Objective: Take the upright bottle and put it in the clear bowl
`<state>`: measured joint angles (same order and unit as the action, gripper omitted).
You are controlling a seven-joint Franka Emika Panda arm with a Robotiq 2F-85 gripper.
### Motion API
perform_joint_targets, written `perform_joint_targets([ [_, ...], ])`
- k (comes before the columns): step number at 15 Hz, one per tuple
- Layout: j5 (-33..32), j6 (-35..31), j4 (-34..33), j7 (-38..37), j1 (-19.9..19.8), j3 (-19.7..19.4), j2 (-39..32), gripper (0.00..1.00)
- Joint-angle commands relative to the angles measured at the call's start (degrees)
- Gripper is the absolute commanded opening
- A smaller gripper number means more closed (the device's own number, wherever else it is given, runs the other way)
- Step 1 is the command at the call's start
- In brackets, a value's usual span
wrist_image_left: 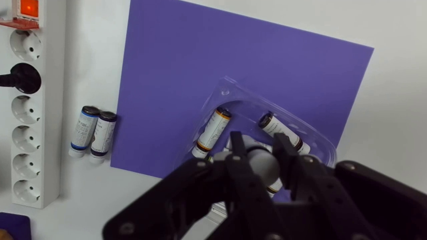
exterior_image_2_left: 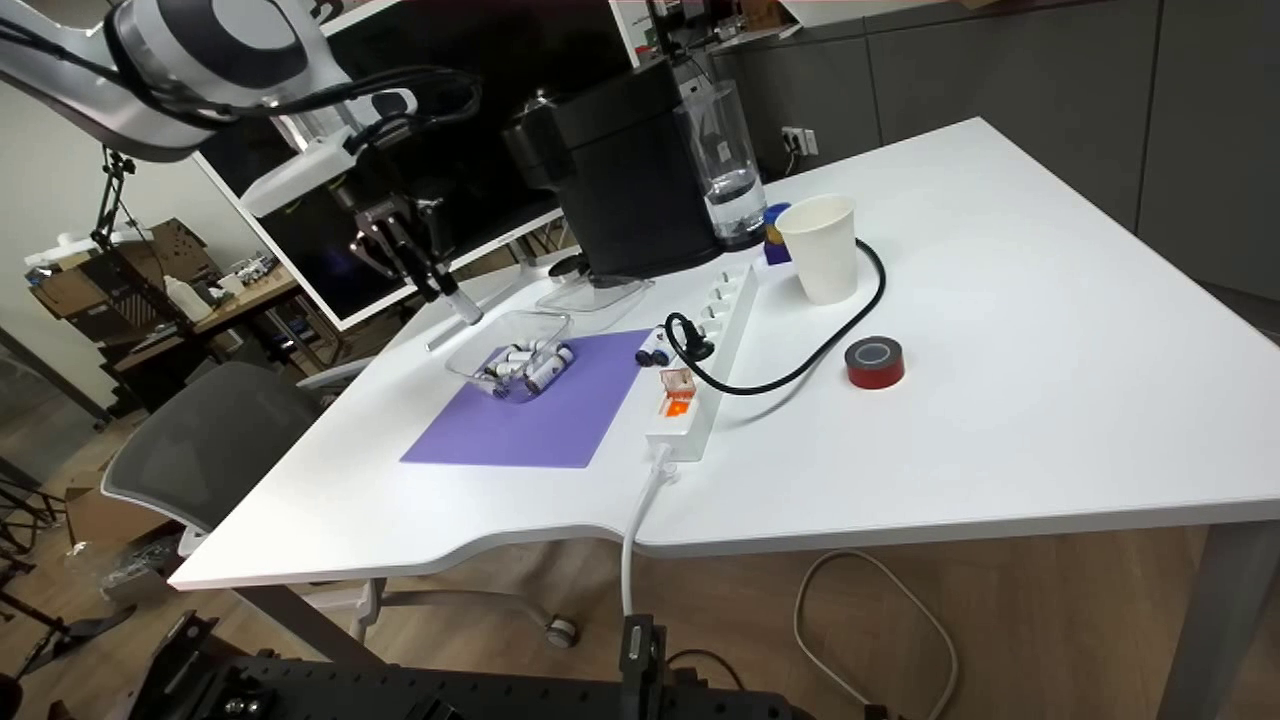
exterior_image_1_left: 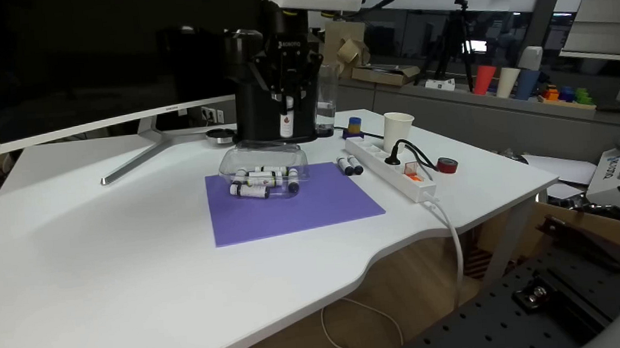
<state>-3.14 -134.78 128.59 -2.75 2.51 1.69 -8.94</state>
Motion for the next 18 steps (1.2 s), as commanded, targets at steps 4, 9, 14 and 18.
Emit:
perform_joint_targets([
  [4, 0.6, 2.4, -5.0, -0.1, -0.5, -0.5, -5.9, 0.07],
  [9, 1.0, 4.3, -6.3, 0.0, -0.5, -0.5, -7.2, 0.66],
  [14, 0.7, 3.8, -4.7, -0.4, 0.0, -0.4, -4.7, 0.98],
  [18, 0.3, 4.5, -2.2, -3.8, 0.7, -0.7, -0.3, 1.00],
])
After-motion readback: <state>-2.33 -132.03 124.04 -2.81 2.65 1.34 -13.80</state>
